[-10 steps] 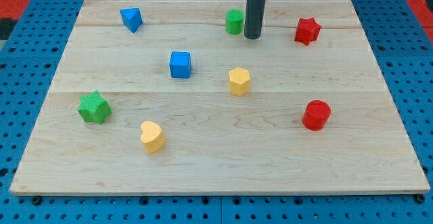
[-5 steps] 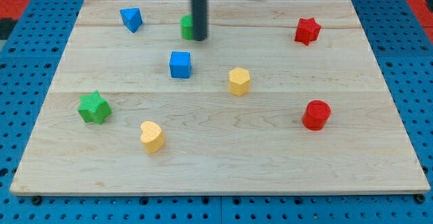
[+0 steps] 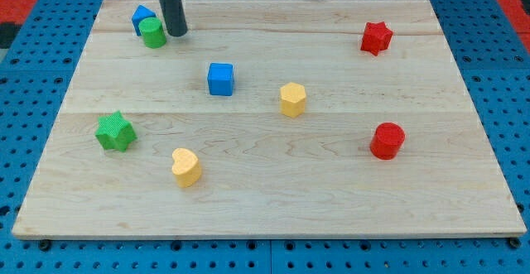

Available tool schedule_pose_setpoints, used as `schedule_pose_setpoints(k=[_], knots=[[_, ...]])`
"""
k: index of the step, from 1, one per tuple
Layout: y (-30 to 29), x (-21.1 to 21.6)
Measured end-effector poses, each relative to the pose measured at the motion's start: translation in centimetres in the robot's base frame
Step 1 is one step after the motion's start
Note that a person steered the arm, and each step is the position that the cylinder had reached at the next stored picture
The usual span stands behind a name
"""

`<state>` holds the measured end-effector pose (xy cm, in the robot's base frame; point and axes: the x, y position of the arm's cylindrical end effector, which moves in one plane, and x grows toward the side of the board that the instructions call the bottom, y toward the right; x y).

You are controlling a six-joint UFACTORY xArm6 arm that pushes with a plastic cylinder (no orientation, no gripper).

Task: Push the green circle into the blue triangle

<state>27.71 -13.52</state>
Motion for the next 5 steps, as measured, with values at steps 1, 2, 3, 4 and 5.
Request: schedule_pose_setpoints(k=[1,2,3,4,5], knots=[[0.2,4.7],[-9.5,3.3],[-16.6,-0.2],[-10.1,-3.3],[-3.2,-3.3]])
